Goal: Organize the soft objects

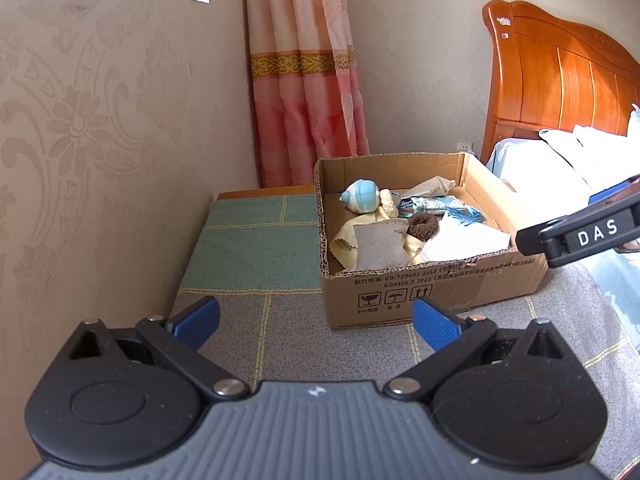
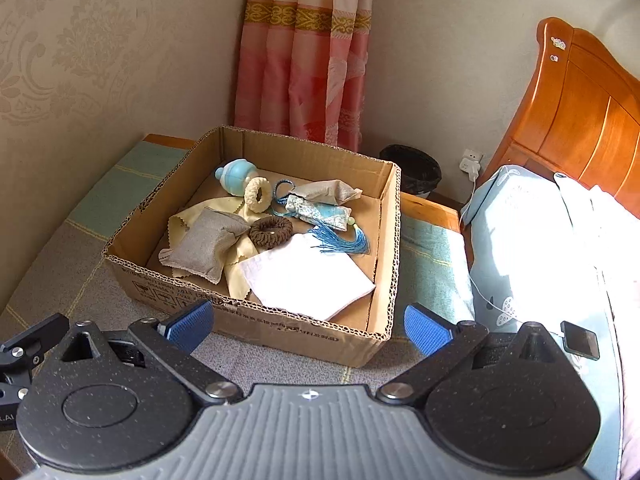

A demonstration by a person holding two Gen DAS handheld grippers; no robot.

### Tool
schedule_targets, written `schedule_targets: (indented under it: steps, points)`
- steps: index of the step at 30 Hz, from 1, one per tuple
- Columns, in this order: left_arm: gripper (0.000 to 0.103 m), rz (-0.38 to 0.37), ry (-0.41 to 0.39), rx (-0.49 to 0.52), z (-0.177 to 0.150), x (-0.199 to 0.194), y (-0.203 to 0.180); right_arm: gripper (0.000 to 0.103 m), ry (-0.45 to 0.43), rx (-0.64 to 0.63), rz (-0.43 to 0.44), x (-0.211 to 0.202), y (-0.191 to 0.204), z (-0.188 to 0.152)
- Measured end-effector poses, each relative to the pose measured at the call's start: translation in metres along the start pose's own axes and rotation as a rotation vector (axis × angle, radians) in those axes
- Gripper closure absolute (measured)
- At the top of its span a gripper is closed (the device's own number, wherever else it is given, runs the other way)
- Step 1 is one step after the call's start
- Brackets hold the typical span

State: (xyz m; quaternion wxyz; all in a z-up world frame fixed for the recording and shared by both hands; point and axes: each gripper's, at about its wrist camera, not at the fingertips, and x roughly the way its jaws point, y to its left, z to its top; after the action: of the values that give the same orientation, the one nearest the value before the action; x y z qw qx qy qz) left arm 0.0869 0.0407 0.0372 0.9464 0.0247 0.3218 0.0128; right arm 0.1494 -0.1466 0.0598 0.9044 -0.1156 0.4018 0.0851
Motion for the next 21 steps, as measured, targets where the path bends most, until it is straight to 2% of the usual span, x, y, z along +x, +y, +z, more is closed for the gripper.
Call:
schedule_targets:
  steps: [9, 13, 21]
  points:
    - [0.001, -0.009, 0.073, 0.027, 0.006, 0.000, -0.017, 0.000, -0.041, 0.141, -0.063, -0.035, -0.004, -0.056]
    - [0.001, -0.022, 0.090, 0.027, 0.007, -0.002, -0.023, 0.000, -0.050, 0.169, -0.076, -0.042, -0.005, -0.064]
    - [0.001, -0.025, 0.075, 0.033, 0.011, -0.011, -0.029, 0.000, -0.076, 0.189, -0.077, -0.048, -0.007, -0.065]
